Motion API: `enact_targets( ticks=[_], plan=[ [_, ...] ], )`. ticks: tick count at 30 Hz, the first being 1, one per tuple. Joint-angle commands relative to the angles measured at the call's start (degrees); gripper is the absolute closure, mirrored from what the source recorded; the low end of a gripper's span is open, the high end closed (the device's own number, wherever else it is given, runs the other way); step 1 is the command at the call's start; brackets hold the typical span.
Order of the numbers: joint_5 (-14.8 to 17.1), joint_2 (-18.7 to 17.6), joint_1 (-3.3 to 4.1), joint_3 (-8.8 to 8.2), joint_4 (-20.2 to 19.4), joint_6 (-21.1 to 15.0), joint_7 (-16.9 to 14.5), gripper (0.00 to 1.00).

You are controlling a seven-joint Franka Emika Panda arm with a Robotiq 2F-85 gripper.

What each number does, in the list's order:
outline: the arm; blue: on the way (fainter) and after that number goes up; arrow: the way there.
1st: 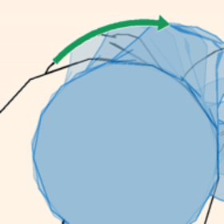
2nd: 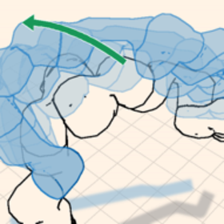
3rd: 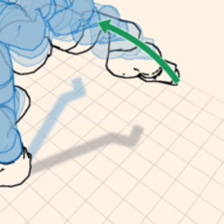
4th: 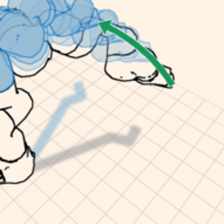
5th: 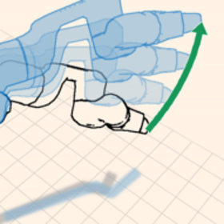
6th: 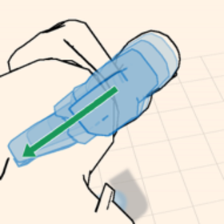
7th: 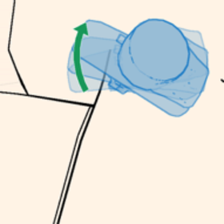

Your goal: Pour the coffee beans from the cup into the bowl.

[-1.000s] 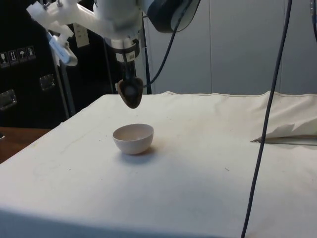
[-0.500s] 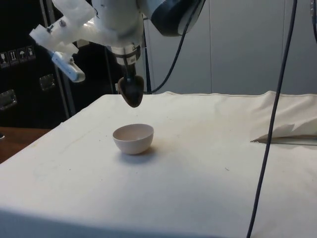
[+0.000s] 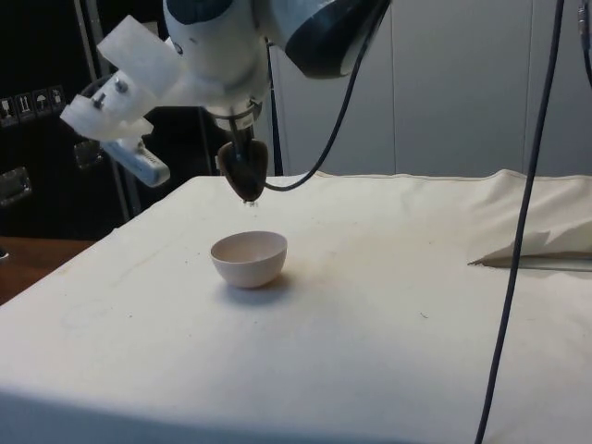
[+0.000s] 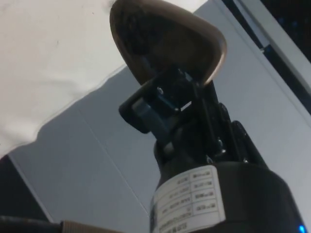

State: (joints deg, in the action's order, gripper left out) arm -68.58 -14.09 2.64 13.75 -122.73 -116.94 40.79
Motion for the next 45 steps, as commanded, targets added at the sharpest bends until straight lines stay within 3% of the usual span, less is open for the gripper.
enact_targets(
  ticks=[1,3,4,5,13,14,15,22,23,25,30,31,33,39,40,41,45],
  plan=[
    [-0.57,-0.34,0.46,0.11,0.34,1.03,0.52,0.96],
    [-1.49,-0.92,0.46,1.20,0.63,2.81,1.49,0.96],
    [-1.26,-0.74,0.00,1.49,0.46,2.41,1.32,0.96],
    [-1.72,-1.09,0.46,1.55,0.74,3.32,1.78,0.96],
    [-4.18,-3.15,0.57,4.76,1.95,8.88,4.30,0.96],
    [-3.84,-2.81,0.06,4.81,1.66,8.02,4.07,0.96],
    [-4.41,-3.38,0.57,5.10,2.06,9.51,4.53,0.96],
    [-6.42,-5.21,0.63,7.73,3.21,14.50,6.19,0.96],
    [-6.19,-4.98,0.17,7.91,2.92,13.81,6.13,0.96],
    [-6.82,-5.61,0.74,8.37,3.44,15.76,6.53,0.96],
    [-8.25,-6.88,0.86,9.97,4.18,19.37,7.39,0.96],
    [-8.14,-6.70,0.52,10.20,4.01,18.96,7.39,0.96],
    [-8.88,-7.45,1.03,10.77,4.58,21.20,7.79,0.96],
    [-10.31,-8.71,1.43,12.26,5.27,24.92,8.48,0.96],
    [-9.97,-8.25,0.86,12.32,4.93,23.78,8.37,0.96],
    [-10.60,-8.94,1.43,12.55,5.39,25.55,8.59,0.96],
    [-11.69,-10.08,1.66,13.81,6.13,28.71,9.00,0.96]
  ],
)
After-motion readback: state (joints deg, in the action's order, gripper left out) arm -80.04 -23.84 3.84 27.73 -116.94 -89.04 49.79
